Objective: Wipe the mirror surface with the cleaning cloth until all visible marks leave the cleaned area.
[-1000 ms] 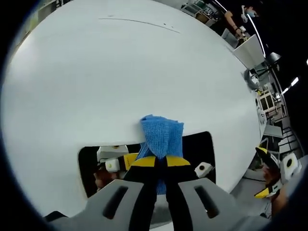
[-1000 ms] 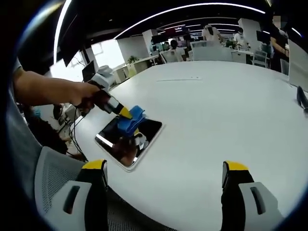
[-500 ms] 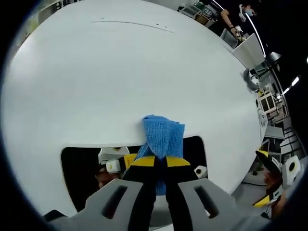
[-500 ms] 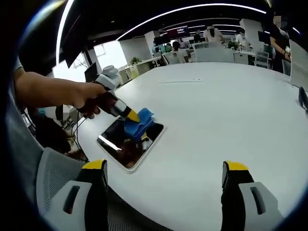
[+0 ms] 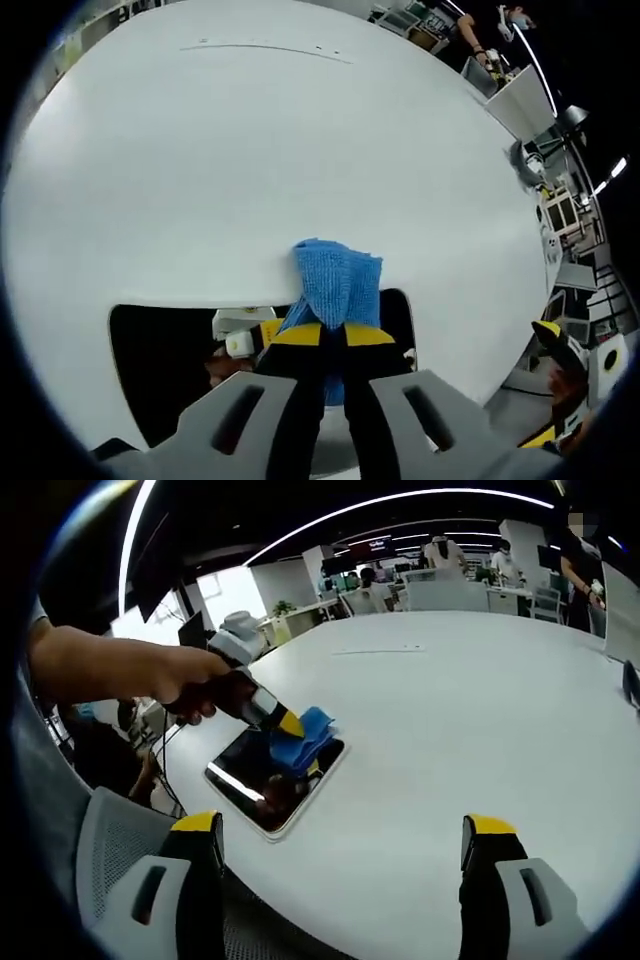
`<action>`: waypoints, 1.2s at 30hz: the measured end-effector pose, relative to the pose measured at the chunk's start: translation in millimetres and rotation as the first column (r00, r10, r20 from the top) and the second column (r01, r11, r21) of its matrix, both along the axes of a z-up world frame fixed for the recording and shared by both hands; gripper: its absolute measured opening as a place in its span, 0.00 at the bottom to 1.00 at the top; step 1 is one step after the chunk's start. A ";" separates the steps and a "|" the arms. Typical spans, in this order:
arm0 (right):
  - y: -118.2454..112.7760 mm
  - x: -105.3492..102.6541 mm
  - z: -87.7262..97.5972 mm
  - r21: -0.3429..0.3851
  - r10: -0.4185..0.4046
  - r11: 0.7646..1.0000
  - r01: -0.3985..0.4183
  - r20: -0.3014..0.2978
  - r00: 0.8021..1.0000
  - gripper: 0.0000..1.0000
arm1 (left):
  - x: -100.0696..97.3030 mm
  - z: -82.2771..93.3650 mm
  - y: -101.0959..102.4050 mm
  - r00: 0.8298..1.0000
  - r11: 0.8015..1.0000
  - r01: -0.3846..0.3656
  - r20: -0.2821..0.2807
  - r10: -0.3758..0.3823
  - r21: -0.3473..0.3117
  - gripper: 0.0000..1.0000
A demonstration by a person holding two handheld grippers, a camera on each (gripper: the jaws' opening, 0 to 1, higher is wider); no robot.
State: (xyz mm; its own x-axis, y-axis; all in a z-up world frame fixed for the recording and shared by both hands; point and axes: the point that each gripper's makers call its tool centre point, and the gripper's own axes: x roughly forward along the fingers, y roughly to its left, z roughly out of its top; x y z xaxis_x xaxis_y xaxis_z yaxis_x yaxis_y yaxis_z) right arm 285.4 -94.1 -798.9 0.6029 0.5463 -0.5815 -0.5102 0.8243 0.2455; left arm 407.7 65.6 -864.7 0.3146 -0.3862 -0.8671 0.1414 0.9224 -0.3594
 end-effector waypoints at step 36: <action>5.3 -1.7 1.7 -0.003 0.010 1.000 -0.010 0.002 1.000 0.98 | -9.8 -0.6 -43.9 0.999 0.993 -0.044 -0.003 0.044 -0.112 0.02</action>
State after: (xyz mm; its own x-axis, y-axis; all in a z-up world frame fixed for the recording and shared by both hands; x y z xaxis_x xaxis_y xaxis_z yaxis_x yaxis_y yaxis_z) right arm 283.7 -88.7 -797.2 0.5984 0.5509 -0.5817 -0.5192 0.8196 0.2420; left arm 397.9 21.8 -865.3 0.3331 -0.4670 -0.8191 0.1013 0.8814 -0.4613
